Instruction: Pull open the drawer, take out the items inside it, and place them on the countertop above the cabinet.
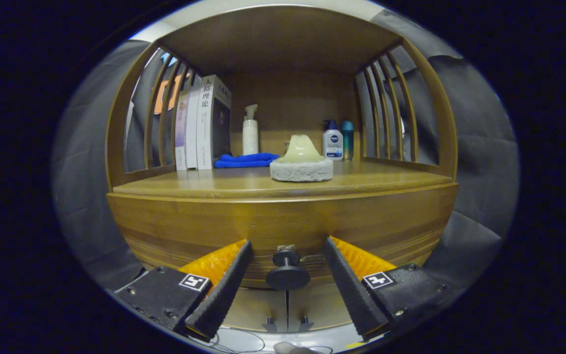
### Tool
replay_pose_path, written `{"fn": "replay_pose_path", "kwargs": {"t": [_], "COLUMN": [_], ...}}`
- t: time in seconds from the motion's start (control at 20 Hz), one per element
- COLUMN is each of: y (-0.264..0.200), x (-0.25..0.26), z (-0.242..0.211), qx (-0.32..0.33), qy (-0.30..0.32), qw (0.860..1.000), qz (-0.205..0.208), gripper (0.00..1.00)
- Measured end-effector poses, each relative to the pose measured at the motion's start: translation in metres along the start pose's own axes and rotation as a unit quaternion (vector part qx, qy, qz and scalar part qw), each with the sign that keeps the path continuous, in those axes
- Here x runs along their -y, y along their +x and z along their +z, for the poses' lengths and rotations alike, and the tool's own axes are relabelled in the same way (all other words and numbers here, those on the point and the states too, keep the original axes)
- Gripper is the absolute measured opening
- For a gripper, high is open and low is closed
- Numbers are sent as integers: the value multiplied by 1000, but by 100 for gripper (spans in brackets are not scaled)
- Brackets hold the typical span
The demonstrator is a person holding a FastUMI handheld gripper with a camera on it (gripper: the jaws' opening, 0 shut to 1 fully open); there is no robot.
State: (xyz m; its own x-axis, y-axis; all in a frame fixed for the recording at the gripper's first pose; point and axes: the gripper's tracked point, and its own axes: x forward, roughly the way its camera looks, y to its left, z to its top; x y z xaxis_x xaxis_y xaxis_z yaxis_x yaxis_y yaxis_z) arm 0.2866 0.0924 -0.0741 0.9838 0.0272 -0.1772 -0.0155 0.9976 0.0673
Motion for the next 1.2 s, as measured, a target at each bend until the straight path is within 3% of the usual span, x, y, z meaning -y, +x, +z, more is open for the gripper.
{"fn": "replay_pose_path", "kwargs": {"t": [0.4, 0.8, 1.2], "y": [-19, -180, -281], "x": [11, 54, 93], "z": [14, 19, 12], "qx": [-5, 42, 87], "qy": [-13, 1, -14], "qw": [1000, 999, 996], "qz": [-4, -2, -19], "gripper": [100, 99, 99]}}
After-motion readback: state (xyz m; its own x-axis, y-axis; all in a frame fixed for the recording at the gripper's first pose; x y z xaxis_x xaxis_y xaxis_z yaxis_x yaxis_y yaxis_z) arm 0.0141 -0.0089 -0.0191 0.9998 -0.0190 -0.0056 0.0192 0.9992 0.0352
